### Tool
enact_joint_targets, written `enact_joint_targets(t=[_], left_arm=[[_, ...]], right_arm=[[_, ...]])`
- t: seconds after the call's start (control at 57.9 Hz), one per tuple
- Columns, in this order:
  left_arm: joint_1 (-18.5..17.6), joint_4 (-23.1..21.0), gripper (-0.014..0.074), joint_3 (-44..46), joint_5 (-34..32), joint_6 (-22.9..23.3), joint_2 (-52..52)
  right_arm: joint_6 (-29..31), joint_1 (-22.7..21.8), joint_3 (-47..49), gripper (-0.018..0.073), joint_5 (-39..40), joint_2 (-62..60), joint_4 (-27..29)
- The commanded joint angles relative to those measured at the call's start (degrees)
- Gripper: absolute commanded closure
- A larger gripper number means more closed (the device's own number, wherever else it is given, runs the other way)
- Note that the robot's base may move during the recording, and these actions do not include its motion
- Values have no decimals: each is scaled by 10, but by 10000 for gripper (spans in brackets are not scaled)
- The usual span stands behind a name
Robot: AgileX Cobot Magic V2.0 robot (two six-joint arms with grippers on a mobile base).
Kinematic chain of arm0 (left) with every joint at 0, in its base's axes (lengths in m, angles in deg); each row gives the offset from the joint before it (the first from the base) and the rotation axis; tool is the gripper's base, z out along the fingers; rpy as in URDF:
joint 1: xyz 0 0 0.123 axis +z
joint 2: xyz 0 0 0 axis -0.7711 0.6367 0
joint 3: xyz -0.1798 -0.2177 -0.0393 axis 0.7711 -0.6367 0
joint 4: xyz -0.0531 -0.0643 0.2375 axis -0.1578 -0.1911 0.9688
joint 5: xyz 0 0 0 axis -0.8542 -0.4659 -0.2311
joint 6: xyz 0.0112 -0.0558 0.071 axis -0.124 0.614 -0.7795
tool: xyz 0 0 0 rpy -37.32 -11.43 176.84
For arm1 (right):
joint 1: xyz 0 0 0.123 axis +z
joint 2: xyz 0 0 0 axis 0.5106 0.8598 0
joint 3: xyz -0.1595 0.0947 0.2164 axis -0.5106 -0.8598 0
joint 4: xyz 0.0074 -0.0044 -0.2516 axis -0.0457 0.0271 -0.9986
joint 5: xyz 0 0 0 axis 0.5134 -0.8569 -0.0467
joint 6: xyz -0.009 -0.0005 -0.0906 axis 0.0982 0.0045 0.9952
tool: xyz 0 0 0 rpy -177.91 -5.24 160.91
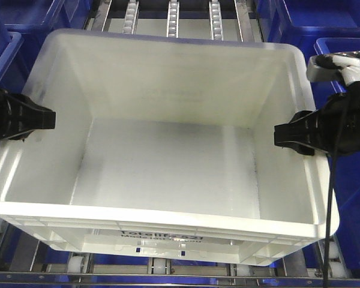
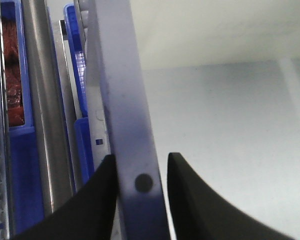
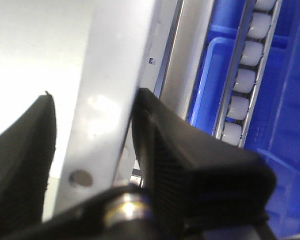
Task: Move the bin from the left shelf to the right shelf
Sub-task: 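Lift the tote with both grippers and pull it toward the robot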
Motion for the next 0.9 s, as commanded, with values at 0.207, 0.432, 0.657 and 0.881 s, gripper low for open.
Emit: enact_joint_targets(t=[0.207,0.432,0.657,0.881], left_arm=[[-9,-68,604,34,-18,-14,-21],[-9,-71,604,34,-10,-14,-21],[-9,-81,604,34,-9,-15,-21],[-9,-82,604,34,-24,-15,-41]], right_arm=[[26,2,27,564,59,-68,67],[26,2,27,564,58,-85,67],[26,2,27,564,54,-85,68],[26,2,27,564,54,-85,66]])
